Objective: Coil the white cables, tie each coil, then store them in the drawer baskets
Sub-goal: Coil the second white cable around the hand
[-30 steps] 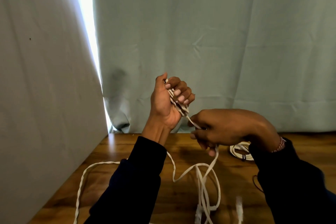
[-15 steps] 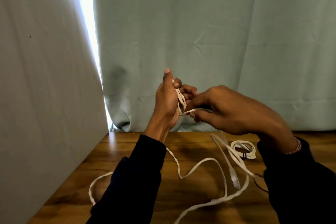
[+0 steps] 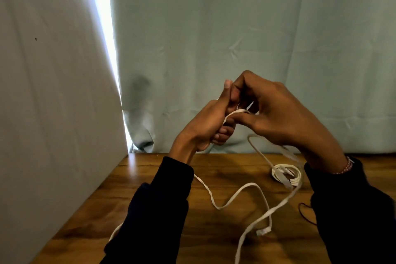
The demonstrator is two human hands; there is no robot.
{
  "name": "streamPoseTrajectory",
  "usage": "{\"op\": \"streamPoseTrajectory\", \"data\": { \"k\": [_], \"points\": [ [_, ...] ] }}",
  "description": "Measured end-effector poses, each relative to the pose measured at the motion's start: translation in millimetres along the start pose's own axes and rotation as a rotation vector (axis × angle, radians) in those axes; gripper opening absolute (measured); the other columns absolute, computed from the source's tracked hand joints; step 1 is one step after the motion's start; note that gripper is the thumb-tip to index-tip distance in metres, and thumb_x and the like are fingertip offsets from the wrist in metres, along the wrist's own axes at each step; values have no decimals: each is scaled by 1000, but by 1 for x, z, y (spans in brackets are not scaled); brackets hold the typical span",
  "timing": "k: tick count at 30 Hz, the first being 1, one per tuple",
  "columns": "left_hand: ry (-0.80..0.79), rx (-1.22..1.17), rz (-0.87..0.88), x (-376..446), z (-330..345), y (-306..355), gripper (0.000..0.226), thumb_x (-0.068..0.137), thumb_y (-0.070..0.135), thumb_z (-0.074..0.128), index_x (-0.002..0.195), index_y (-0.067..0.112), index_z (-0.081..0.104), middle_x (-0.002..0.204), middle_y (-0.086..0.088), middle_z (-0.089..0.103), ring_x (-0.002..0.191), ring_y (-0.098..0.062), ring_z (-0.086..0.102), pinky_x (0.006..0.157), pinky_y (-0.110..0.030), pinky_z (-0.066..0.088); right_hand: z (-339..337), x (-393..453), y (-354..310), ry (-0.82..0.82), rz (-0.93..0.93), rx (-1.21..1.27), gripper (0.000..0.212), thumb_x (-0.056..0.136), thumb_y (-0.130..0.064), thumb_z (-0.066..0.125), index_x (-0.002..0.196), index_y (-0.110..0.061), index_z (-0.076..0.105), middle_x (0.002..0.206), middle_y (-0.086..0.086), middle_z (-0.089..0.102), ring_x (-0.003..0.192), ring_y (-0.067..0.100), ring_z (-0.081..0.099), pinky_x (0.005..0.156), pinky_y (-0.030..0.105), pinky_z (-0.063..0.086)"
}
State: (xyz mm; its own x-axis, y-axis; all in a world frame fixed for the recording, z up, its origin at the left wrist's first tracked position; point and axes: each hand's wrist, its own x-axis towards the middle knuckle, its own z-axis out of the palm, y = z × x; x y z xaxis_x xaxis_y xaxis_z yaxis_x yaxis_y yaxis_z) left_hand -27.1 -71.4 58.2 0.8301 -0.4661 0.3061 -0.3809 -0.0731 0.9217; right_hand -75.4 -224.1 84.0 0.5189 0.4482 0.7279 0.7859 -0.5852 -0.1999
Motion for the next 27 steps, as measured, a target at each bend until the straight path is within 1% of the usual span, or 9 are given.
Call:
{"op": "streamPoseTrajectory", "data": {
  "k": [3, 5, 8, 12, 15, 17, 20, 23, 27],
  "points": [
    [-3, 12, -19, -2, -5, -1, 68, 76, 81, 37, 55, 16, 39, 49, 0, 30, 38, -10, 23, 41, -19, 18, 1, 2, 7, 51, 35, 21, 34, 76, -18, 86, 94, -17, 58, 85, -9, 66, 78, 6, 69, 67, 19, 56],
    [22, 37, 13, -3, -13, -5, 58, 76, 71, 51, 51, 19, 51, 49, -1, 38, 37, -10, 28, 41, -19, 20, 0, 2, 11, 93, 80, -15, 29, 75, -23, 86, 90, -18, 61, 82, -9, 67, 75, 5, 68, 67, 20, 58],
    [19, 44, 85, -5, -20, -9, 38, 78, 50, 65, 57, 19, 70, 52, -2, 51, 39, -10, 36, 41, -21, 26, -2, 2, 14, 32, 138, -51, 21, 79, -25, 82, 88, -21, 63, 80, -10, 67, 73, 4, 67, 67, 20, 58],
    [35, 22, 110, -3, -21, -12, 34, 76, 44, 70, 61, 14, 69, 52, -3, 51, 40, -11, 37, 41, -20, 29, -4, 1, 15, -59, 184, -97, 14, 85, -31, 75, 93, -23, 66, 81, -11, 68, 73, 3, 66, 65, 17, 54],
    [57, 2, 133, -2, -23, -13, 36, 75, 43, 73, 67, 9, 69, 52, -4, 46, 40, -12, 34, 41, -20, 27, -10, -1, 15, -112, 223, -100, 20, 86, -41, 71, 97, -25, 67, 81, -11, 70, 74, 1, 68, 67, 16, 53],
    [90, -7, 137, -2, -26, -13, 32, 77, 40, 73, 64, 11, 68, 49, -2, 41, 41, -13, 32, 42, -21, 26, -19, -4, 16, -219, 275, -89, 30, 83, -50, 68, 103, -27, 67, 84, -11, 72, 77, 0, 69, 70, 21, 56],
    [207, -55, 133, 0, -30, -14, 32, 78, 37, 74, 65, 10, 65, 50, -2, 36, 43, -15, 28, 45, -24, 22, -34, -12, 18, -535, 370, -104, 52, 79, -57, 65, 124, -31, 63, 104, -13, 74, 93, -1, 69, 88, 27, 57],
    [340, -139, 147, 5, -33, -15, 32, 86, 32, 73, 69, 7, 64, 48, 0, 33, 41, -13, 25, 45, -25, 19, -45, -16, 19, -662, 416, -90, 65, 72, -55, 70, 133, -34, 58, 114, -16, 72, 106, 2, 67, 100, 30, 53],
    [472, -216, 171, 10, -36, -17, 30, 93, 29, 70, 74, 5, 65, 47, 1, 33, 39, -12, 25, 42, -22, 21, -49, -18, 26, -582, 435, -223, 57, 81, -31, 79, 134, -34, 55, 123, -22, 63, 116, 0, 57, 100, 23, 44]
  ]
}}
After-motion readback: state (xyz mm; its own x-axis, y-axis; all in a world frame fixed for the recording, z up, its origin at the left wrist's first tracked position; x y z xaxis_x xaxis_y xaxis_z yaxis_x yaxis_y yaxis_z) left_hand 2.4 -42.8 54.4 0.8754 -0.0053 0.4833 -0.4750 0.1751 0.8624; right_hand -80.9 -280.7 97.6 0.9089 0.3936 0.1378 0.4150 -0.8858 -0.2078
